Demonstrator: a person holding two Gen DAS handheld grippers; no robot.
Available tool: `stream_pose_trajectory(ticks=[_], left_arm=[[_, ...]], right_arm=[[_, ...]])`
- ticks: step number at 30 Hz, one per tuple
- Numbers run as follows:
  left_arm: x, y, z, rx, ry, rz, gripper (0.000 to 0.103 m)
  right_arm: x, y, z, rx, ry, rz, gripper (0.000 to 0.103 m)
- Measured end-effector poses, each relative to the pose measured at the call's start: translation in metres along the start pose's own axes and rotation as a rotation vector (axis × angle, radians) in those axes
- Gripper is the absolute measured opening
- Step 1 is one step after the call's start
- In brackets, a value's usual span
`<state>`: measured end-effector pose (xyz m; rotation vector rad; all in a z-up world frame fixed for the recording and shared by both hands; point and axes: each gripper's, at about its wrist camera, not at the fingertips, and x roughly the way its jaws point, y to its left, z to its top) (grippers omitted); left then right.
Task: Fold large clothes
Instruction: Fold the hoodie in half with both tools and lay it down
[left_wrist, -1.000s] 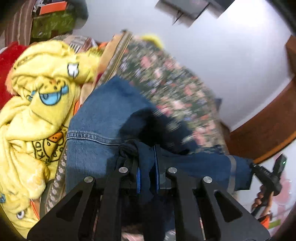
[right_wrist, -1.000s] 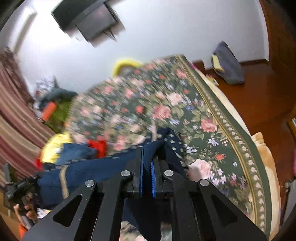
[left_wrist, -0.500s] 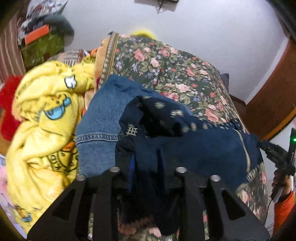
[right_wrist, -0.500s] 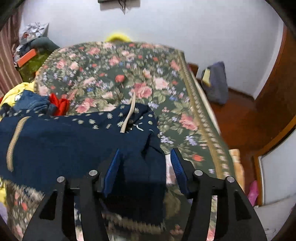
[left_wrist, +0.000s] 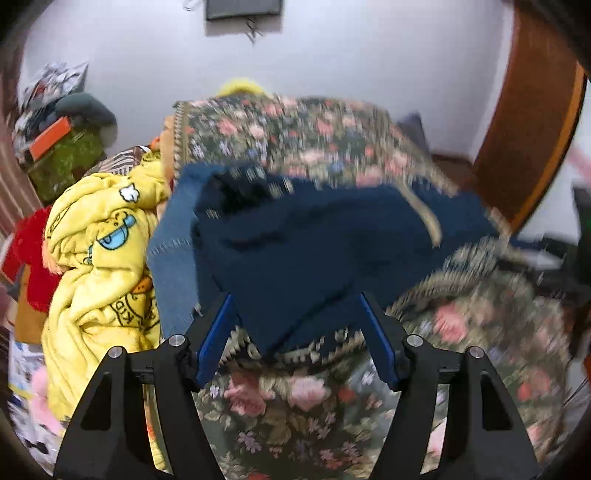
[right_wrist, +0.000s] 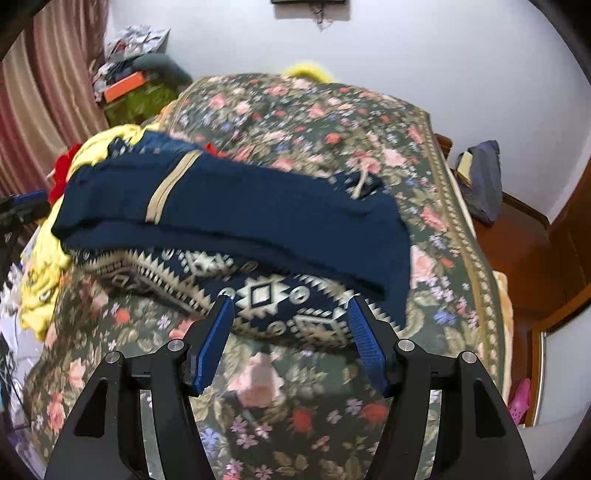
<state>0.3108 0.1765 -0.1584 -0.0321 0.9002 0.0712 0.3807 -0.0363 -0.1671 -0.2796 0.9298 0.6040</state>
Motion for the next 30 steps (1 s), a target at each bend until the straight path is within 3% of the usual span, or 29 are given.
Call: stream_pose_trajectory(ticks=[4, 7, 13, 19, 23, 27, 30], left_arm=[[0.030, -0.012, -0.010, 0.039, 0.055, 0.062, 0.067], [0.044, -0.009, -0.010, 0.025, 0.068, 0.049, 0.073], [0.048, -0.014, -0.011, 0.077, 0.041, 0.042, 0.083], [0.054, -0.029, -0.007, 0.199, 0.018, 0.102, 0.086], [0.053, -0.017, 0.028, 0.185, -0.029, 0.169, 0.086], [0.049, 0.011, 0.099, 0.087, -0.098, 0.228, 0.086], [0.039, 0.037, 0.152, -0.032, -0.135, 0.241, 0.086]], right_arm=[[0.016, 0.007, 0.000, 0.008, 0.014, 0.002, 0.060], [0.024, 0.007, 0.002, 0.029, 0.020, 0.004, 0.060], [0.043, -0.007, 0.011, 0.119, 0.017, 0.006, 0.060], [0.046, -0.016, 0.020, 0.170, -0.016, 0.025, 0.060], [0.045, -0.013, 0.038, 0.142, -0.038, 0.014, 0.060], [0.041, -0.016, 0.073, 0.118, -0.074, -0.001, 0.060], [0.027, -0.022, 0.113, 0.114, -0.141, -0.069, 0.060]])
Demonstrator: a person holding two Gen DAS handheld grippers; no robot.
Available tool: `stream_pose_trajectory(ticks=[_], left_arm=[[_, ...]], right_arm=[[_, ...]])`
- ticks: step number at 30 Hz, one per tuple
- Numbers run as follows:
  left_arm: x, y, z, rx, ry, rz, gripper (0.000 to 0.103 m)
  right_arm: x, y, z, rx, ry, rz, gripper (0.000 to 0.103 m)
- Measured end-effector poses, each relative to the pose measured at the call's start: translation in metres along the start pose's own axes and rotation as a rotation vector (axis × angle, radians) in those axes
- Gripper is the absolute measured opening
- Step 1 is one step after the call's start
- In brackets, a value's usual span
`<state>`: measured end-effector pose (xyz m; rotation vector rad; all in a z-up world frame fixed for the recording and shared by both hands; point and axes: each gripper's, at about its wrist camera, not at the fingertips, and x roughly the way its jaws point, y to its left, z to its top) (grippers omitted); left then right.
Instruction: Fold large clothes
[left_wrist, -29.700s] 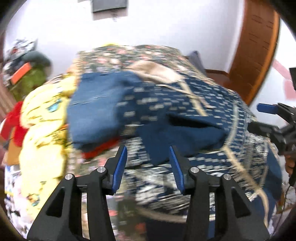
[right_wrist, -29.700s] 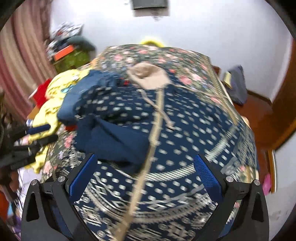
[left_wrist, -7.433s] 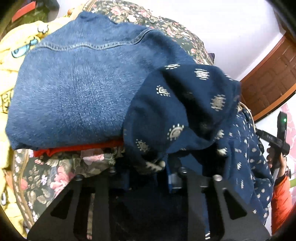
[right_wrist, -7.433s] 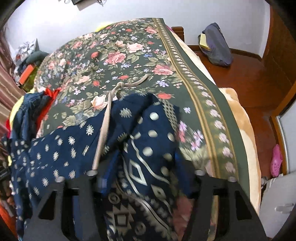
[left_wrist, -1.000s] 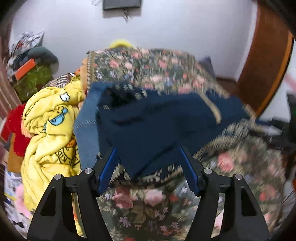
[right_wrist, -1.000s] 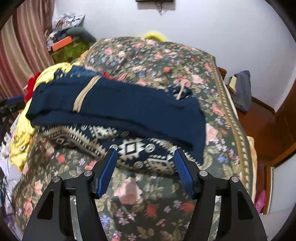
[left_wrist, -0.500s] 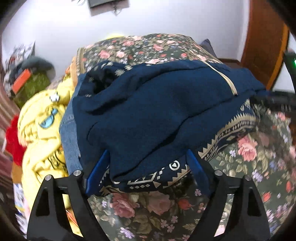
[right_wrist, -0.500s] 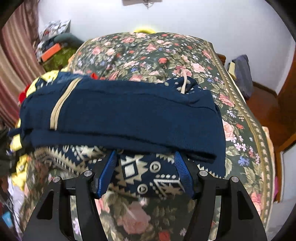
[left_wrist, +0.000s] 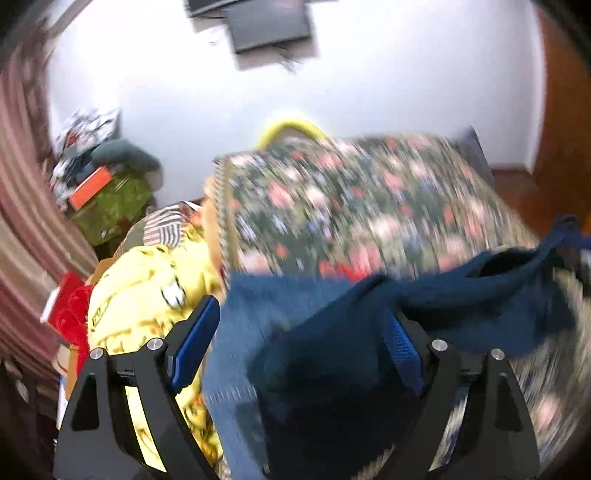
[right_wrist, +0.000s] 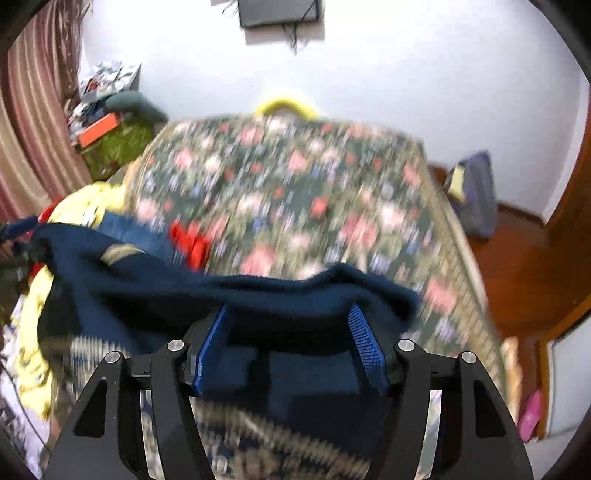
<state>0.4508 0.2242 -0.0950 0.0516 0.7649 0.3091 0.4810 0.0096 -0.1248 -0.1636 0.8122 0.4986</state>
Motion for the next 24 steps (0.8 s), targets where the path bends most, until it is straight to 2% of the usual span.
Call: stream_pose_trajectory(ticks=[2, 4, 7, 9, 12, 17, 19, 21, 24], left_arm=[[-0.006, 0.013, 0.019, -0.065, -0.017, -0.015, 0.086], [-0.018, 0.019, 0.025, -0.102, -0.039, -0.055, 0.086], [-0.034, 0.013, 0.011, -0.070, -0.051, -0.103, 0.086], [-0.034, 0.005, -0.002, -0.037, -0.026, -0.119, 0.087], [-0.023, -0.011, -0.024, 0.007, 0.048, -0.190, 0.086], [-0.007, -0.034, -0.064, 0.012, 0.147, -0.302, 0.086], [0.003, -0.044, -0.081, 0.028, 0.182, -0.306, 0.086], [0.013, -0.050, -0.094, 0.047, 0.209, -0.279, 0.087], [0.020, -0.049, -0.111, 0.062, 0.206, -0.238, 0.090]], right_arm=[[-0.008, -0.006, 0.016, 0.038, -0.039, -0.025, 0.060], [-0.022, -0.015, 0.025, 0.095, -0.079, 0.028, 0.060], [-0.033, -0.017, 0.020, 0.129, -0.090, 0.103, 0.060], [-0.032, -0.011, 0.011, 0.113, -0.067, 0.123, 0.060], [-0.022, 0.002, -0.005, 0.074, -0.010, 0.136, 0.060], [-0.004, 0.021, -0.035, 0.054, 0.088, 0.209, 0.060], [0.002, 0.029, -0.049, 0.061, 0.127, 0.247, 0.060], [0.009, 0.035, -0.058, 0.059, 0.158, 0.268, 0.060], [0.020, 0.041, -0.073, 0.010, 0.187, 0.238, 0.062]])
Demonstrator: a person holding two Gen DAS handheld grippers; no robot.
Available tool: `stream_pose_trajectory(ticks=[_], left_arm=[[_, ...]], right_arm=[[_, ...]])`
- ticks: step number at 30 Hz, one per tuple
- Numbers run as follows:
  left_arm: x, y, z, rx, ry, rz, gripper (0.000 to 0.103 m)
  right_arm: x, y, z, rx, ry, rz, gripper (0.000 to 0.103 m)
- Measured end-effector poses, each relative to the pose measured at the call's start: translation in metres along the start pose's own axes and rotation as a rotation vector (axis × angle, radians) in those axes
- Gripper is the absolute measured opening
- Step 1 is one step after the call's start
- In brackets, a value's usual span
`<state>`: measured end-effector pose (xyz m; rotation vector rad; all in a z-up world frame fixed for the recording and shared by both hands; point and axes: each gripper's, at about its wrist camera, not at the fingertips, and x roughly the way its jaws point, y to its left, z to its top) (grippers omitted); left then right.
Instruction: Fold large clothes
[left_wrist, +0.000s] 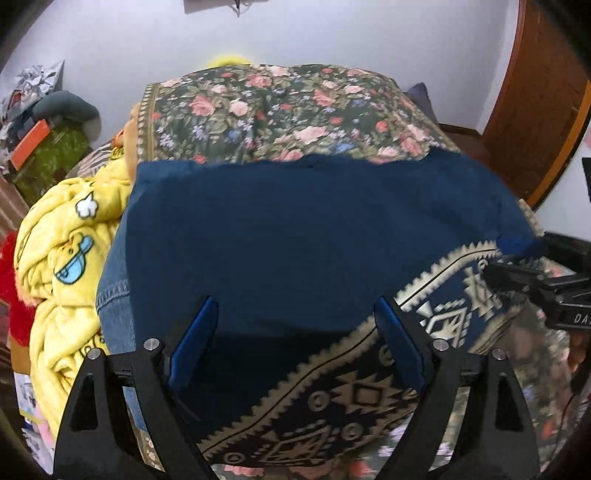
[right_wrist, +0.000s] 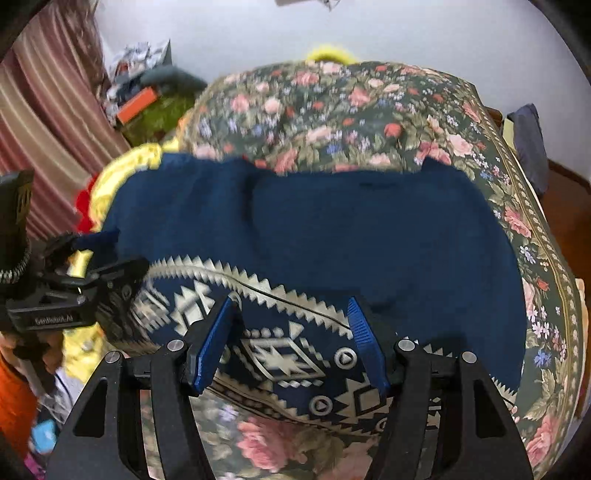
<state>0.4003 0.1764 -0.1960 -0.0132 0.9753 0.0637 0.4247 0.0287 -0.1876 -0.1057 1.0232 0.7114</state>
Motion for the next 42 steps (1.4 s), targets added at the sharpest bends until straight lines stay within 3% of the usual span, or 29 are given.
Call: stream_pose_trajectory(ticks=[4, 11, 18, 24, 28, 32, 34, 38, 42], left_arm=[[-0.011, 0.008, -0.013, 0.011, -0.021, 0.032, 0.094], [-0.019, 0.023, -0.040, 0.006, 0.000, 0.126, 0.094], [-0.045, 0.051, -0.071, -0.168, -0.019, 0.087, 0.094], [-0.042, 0.074, -0.101, -0.383, -0.019, -0.042, 0.094], [-0.023, 0.071, -0.116, -0.448, 0.019, -0.181, 0.094], [-0.005, 0.065, -0.114, -0.497, 0.022, -0.271, 0.094], [-0.002, 0.062, -0.110, -0.504, -0.023, -0.304, 0.093], [-0.004, 0.061, -0.101, -0.526, -0.109, -0.301, 0.088], [-0.018, 0.065, -0.091, -0.541, -0.199, -0.317, 0.075]], right_arm=[[-0.003, -0.012, -0.013, -0.024, -0.023, -0.088, 0.074], [-0.020, -0.023, -0.030, -0.055, -0.028, -0.172, 0.074], [-0.027, -0.019, -0.040, -0.052, -0.010, -0.162, 0.074], [-0.029, -0.014, -0.048, -0.011, -0.012, -0.109, 0.074], [-0.027, -0.013, -0.052, 0.009, -0.003, -0.090, 0.074], [-0.024, -0.015, -0.055, 0.019, 0.014, -0.081, 0.074], [-0.024, -0.015, -0.057, 0.016, 0.016, -0.088, 0.074], [-0.025, -0.018, -0.059, 0.019, 0.014, -0.098, 0.074], [-0.026, -0.026, -0.060, 0.042, 0.015, -0.088, 0.074]])
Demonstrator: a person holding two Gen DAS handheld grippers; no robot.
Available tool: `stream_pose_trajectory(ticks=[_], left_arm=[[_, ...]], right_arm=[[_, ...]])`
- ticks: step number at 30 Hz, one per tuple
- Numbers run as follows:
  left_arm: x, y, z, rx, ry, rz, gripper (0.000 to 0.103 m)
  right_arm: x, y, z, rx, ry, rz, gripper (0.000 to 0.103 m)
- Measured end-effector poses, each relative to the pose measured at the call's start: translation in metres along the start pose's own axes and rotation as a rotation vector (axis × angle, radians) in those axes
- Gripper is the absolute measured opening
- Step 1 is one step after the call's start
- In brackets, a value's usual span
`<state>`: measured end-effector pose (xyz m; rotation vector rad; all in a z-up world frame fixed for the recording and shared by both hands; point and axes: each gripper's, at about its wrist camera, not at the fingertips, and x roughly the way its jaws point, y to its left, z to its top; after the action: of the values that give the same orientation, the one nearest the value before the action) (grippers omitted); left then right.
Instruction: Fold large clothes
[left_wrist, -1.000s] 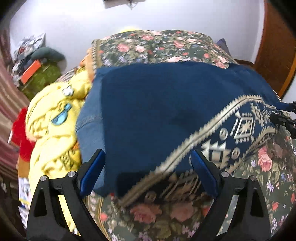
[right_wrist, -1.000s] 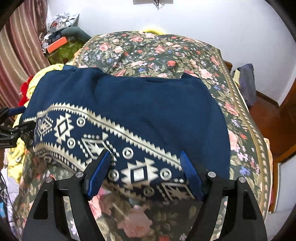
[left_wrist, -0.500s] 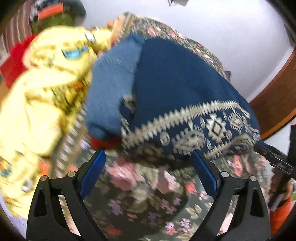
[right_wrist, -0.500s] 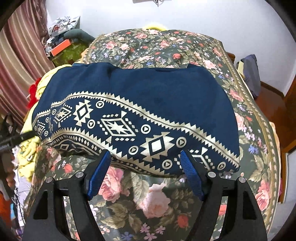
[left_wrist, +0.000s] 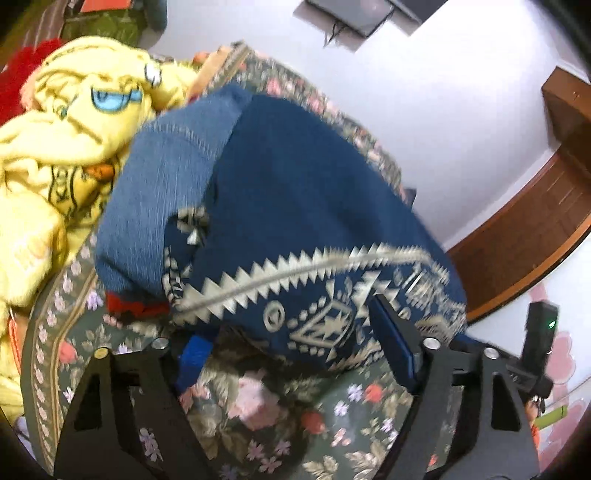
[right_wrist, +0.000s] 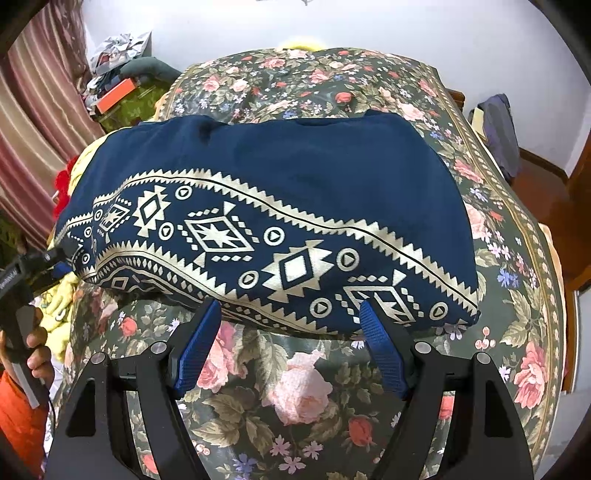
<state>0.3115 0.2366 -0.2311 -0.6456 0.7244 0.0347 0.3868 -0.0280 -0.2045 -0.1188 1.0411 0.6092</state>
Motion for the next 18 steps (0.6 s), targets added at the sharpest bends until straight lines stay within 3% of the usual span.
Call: stream_pose_trajectory(ticks=[3, 6, 8, 11, 14, 18], left_arm=[[-0.009, -0.013, 0.012, 0.060, -0.041, 0.006, 0.064], [-0.017, -0.028, 0.021, 0.116, -0.087, -0.032, 0.064], [-0.015, -0.030, 0.020, 0.130, -0.097, -0.010, 0.064], [0.004, -0.012, 0.016, 0.053, -0.060, 0.018, 0.064], [0.017, 0.012, 0.008, -0.041, -0.031, -0.017, 0.064], [0.028, 0.004, 0.011, -0.018, -0.062, 0.008, 0.064]], right_arm=[[0.001, -0.002, 0.000, 0.008, -0.002, -0.002, 0.074], [0.000, -0.002, 0.002, 0.016, -0.013, 0.004, 0.074], [0.000, -0.001, 0.002, 0.016, -0.023, 0.003, 0.074], [0.001, 0.004, 0.004, 0.001, -0.024, -0.006, 0.074], [0.001, 0.009, 0.005, -0.016, -0.027, 0.002, 0.074], [0.004, 0.012, 0.007, -0.026, -0.032, -0.002, 0.074]])
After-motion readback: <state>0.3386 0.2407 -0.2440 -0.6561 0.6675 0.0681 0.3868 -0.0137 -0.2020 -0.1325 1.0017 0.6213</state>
